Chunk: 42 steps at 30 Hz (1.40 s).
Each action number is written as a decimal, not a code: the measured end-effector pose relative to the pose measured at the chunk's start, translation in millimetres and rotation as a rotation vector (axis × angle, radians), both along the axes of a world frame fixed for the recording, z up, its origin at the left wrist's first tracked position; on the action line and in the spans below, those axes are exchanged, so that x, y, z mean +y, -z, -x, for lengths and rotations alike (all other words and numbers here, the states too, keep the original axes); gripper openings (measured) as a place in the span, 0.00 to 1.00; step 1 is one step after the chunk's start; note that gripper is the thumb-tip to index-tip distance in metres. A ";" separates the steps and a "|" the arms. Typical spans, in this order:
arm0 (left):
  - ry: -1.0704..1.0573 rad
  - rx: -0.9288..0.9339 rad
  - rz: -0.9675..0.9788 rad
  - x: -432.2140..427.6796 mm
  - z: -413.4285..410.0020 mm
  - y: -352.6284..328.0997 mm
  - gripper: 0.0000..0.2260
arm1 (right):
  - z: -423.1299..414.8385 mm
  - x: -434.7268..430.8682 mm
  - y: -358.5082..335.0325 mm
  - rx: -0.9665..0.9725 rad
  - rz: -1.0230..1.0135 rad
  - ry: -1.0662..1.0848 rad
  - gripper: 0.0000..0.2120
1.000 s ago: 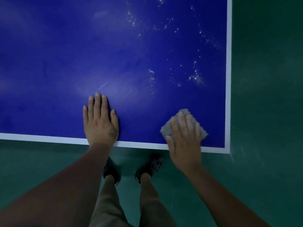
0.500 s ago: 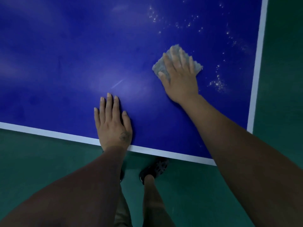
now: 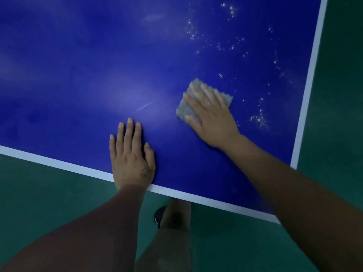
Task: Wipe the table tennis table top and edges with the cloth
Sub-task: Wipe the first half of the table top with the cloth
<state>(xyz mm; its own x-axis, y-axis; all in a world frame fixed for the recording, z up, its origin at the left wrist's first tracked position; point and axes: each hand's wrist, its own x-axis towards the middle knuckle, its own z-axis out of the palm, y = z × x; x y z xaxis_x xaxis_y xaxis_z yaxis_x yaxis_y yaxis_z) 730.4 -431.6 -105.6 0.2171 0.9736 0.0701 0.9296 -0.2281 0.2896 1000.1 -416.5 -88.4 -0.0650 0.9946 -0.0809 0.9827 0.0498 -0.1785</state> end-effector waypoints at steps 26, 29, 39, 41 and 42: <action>-0.006 -0.003 -0.023 -0.1 -3.2 -5.7 0.27 | -47.8 100.2 0.0 0.037 0.099 0.009 0.31; -0.006 -0.022 -0.022 -1.5 -1.6 -8.0 0.27 | -50.5 107.7 -1.5 0.021 0.140 0.065 0.32; -0.042 0.115 -0.070 -7.1 -5.7 -8.5 0.24 | -5.4 -125.2 -3.4 0.037 0.119 -0.332 0.31; -0.062 0.140 -0.055 -10.6 -7.8 -7.2 0.24 | -25.1 -141.0 -1.4 0.046 0.112 -0.436 0.30; -0.081 0.148 -0.042 -12.5 -8.9 -7.6 0.24 | -36.8 -137.1 -0.3 0.051 0.103 -0.495 0.30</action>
